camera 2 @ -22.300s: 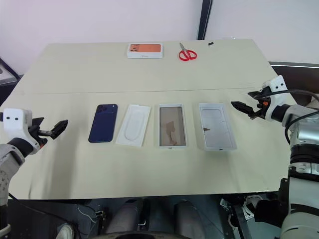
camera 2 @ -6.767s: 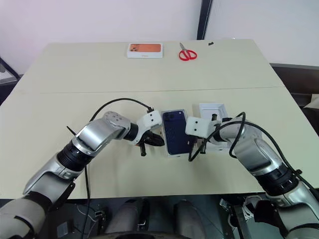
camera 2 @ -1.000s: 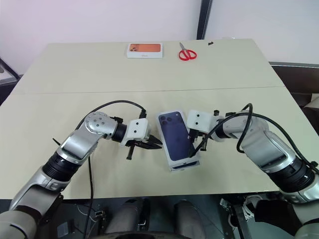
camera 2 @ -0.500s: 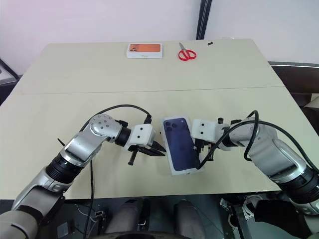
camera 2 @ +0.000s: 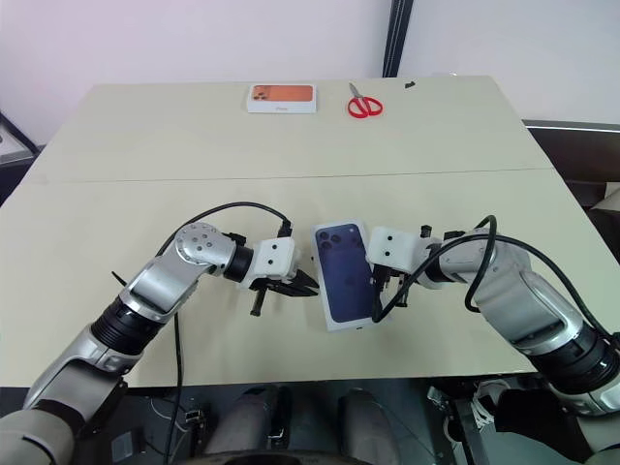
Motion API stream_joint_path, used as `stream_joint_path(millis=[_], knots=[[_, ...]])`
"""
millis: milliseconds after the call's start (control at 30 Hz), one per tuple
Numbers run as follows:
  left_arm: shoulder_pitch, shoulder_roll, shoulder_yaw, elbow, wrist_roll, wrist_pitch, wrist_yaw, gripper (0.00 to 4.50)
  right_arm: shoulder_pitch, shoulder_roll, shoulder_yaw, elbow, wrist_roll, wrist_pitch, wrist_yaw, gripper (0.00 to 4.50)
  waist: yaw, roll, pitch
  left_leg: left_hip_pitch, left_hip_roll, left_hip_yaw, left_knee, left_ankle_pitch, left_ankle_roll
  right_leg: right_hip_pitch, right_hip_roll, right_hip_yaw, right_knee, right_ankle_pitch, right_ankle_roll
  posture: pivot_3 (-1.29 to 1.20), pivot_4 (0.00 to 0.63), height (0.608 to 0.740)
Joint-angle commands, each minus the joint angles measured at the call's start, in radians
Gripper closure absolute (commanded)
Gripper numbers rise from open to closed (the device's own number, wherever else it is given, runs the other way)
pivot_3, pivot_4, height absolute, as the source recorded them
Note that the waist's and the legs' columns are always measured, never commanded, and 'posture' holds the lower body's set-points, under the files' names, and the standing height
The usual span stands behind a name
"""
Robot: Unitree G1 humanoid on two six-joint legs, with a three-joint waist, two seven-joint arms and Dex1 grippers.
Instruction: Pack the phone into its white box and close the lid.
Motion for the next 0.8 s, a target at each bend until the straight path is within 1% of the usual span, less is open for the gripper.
stream_joint_path(millis=[33,367,533,667,800], knots=[[-0.018,-0.011,0.025,-0.006,-0.007,-0.018,0.023,4.01,-0.010,0.016,-0.003,-0.024,0.006,-0.016,0.009,4.44,0.000,0.000,0.000,0.000,0.000,0.000,0.000,0.000,0.000,0.000,0.000,0.000,0.000,0.000,0.000,0.00,0.150,0.740],[-0.021,-0.029,0.024,0.023,0.004,-0.023,0.053,4.01,-0.002,0.034,-0.005,0.014,-0.018,-0.022,-0.008,4.44,0.001,0.000,0.000,0.000,0.000,0.000,0.000,0.000,0.000,0.000,0.000,0.000,0.000,0.000,0.000,0.00,0.150,0.740],[-0.015,-0.024,0.026,0.008,-0.008,-0.016,0.050,4.01,0.014,0.035,-0.012,0.013,-0.018,-0.020,-0.009,4.44,0.000,0.000,0.000,0.000,0.000,0.000,0.000,0.001,-0.001,0.000,0.000,0.000,0.000,0.000,0.000,0.00,0.150,0.740],[-0.017,-0.010,0.077,0.004,-0.033,-0.001,0.065,4.01,0.020,-0.003,-0.076,0.002,0.011,-0.030,0.016,4.44,0.000,0.000,0.000,0.000,0.000,0.000,0.000,0.000,-0.001,0.000,0.000,0.000,0.000,0.000,0.000,0.00,0.150,0.740],[-0.067,-0.031,0.158,0.048,-0.075,0.035,0.107,4.01,0.044,-0.052,-0.194,0.006,0.075,-0.071,0.065,4.44,0.003,0.000,0.000,0.000,0.000,0.000,0.000,0.000,0.000,0.000,0.000,0.000,0.000,0.000,0.000,0.00,0.150,0.740]])
